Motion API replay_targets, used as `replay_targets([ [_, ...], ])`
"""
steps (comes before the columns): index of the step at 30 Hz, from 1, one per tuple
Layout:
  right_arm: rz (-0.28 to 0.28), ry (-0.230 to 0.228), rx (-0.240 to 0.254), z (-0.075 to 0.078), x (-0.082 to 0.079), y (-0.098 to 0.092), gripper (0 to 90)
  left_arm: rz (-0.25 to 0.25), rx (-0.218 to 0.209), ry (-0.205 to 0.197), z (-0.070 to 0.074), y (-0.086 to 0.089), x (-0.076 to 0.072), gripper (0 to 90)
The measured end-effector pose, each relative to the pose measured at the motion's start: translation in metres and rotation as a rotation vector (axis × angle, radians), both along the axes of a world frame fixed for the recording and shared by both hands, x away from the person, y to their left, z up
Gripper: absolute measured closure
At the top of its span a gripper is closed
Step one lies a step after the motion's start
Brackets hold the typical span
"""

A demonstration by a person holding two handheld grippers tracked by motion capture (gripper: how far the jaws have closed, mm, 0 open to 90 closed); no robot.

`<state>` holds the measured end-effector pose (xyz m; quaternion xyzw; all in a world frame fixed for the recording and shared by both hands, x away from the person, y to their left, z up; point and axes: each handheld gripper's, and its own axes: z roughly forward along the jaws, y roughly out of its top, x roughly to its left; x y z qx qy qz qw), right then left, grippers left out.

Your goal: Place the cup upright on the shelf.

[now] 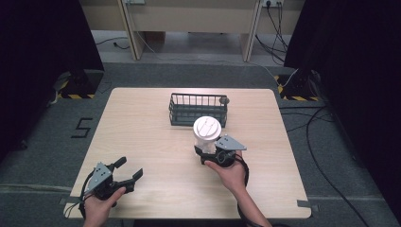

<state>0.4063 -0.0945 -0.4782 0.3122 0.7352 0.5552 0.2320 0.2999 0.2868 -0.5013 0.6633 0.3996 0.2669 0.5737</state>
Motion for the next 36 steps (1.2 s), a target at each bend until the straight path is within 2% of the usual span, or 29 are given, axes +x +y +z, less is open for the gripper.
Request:
replay_targets([
  [28,-0.031,-0.006,-0.02,0.018,0.021,-0.004,18.6,0.001,-0.004,-0.003,0.0,0.001,0.0,15.2],
  [36,-0.04,-0.015,-0.022,0.027,0.03,-0.004,18.6,0.001,-0.004,-0.002,0.0,0.001,0.0,15.3],
])
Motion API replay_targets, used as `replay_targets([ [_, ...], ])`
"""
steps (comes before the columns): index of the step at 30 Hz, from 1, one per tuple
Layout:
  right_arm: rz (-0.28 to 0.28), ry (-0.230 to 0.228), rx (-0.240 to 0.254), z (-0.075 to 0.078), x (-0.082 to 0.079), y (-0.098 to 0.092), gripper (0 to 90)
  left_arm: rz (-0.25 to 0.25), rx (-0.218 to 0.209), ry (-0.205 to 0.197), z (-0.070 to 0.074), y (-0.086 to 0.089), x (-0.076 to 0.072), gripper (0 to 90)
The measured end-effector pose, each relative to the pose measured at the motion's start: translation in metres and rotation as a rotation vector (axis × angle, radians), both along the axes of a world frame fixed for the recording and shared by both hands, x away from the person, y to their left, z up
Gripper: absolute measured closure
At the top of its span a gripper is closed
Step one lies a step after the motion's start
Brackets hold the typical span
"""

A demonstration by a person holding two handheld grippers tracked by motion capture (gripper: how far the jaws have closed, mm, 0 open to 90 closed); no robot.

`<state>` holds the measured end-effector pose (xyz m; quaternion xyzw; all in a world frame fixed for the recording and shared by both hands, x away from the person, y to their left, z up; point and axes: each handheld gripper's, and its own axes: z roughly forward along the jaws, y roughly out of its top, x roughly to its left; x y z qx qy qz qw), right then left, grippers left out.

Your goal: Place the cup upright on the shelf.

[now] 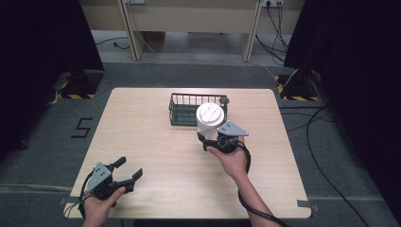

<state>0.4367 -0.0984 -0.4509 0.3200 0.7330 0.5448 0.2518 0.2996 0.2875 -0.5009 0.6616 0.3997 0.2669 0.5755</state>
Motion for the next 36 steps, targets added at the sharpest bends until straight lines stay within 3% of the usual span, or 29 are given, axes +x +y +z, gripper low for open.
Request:
replay_targets([
  [36,-0.043,-0.031,-0.01,0.039,0.037,0.002,18.6,-0.003,-0.009,0.0,0.0,0.0,0.001,15.3],
])
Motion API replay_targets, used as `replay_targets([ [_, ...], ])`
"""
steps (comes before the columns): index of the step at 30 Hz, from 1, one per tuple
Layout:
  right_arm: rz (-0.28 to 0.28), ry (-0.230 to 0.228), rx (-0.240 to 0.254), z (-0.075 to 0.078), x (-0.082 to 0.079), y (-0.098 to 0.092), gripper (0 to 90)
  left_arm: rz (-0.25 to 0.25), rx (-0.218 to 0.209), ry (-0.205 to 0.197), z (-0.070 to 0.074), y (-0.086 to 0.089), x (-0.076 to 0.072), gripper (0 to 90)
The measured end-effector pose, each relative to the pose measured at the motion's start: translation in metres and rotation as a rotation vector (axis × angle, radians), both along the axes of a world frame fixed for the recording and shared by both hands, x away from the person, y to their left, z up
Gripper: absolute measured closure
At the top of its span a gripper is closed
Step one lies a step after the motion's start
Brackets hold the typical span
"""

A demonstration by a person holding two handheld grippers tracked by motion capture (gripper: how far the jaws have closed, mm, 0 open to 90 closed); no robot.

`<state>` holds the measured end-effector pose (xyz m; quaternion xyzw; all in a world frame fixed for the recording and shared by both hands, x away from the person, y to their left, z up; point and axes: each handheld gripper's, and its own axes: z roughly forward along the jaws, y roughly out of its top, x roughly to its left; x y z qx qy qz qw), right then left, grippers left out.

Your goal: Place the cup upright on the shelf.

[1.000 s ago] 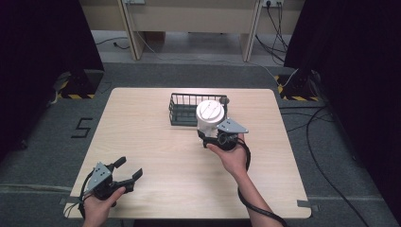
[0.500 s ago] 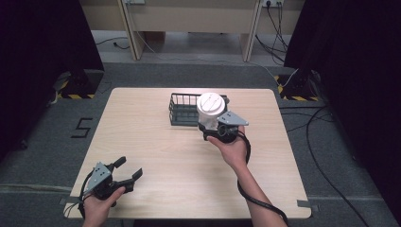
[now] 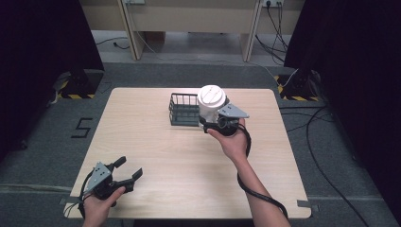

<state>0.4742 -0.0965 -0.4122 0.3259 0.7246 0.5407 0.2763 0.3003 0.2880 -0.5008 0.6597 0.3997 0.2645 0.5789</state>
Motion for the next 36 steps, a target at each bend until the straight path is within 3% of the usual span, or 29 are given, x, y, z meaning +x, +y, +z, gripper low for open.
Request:
replay_targets([
  [36,-0.031,0.0,-0.001,0.022,0.031,0.006,18.6,-0.003,-0.006,-0.002,0.0,0.0,0.0,15.3],
])
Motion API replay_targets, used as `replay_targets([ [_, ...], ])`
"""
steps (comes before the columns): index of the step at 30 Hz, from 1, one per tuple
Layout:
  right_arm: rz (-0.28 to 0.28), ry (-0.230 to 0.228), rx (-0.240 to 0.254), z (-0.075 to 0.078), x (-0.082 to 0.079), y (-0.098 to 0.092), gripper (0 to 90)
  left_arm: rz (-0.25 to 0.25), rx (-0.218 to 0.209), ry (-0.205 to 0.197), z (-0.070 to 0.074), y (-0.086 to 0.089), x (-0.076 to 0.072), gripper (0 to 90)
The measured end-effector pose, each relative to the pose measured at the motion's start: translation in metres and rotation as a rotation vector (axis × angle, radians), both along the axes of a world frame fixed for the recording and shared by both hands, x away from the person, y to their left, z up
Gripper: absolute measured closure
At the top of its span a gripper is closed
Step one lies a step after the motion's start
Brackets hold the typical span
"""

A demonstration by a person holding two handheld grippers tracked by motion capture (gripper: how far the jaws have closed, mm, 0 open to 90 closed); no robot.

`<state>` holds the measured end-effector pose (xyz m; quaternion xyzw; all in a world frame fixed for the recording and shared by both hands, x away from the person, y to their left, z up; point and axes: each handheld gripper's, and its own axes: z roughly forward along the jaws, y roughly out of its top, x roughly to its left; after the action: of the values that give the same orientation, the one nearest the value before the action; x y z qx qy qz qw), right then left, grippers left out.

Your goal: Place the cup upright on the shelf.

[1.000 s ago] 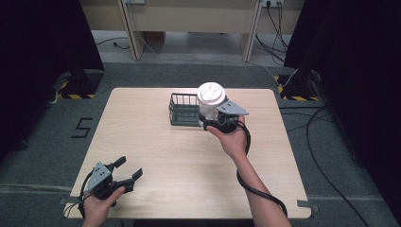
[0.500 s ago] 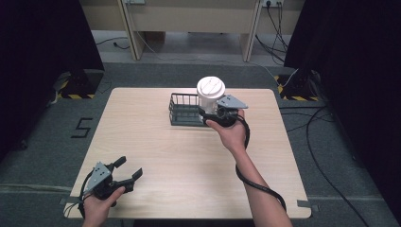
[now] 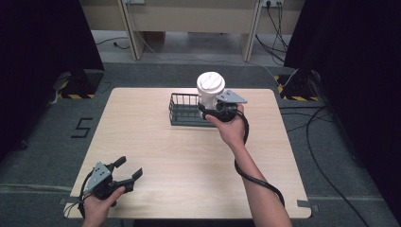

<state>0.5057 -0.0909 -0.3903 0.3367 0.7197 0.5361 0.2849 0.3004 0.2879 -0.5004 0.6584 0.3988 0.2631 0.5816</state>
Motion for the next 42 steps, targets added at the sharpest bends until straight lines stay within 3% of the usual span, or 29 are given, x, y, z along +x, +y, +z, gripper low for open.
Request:
replay_targets([
  [42,-0.042,0.032,-0.01,0.007,0.042,0.016,18.6,-0.002,-0.006,0.001,0.0,0.0,0.0,15.2],
])
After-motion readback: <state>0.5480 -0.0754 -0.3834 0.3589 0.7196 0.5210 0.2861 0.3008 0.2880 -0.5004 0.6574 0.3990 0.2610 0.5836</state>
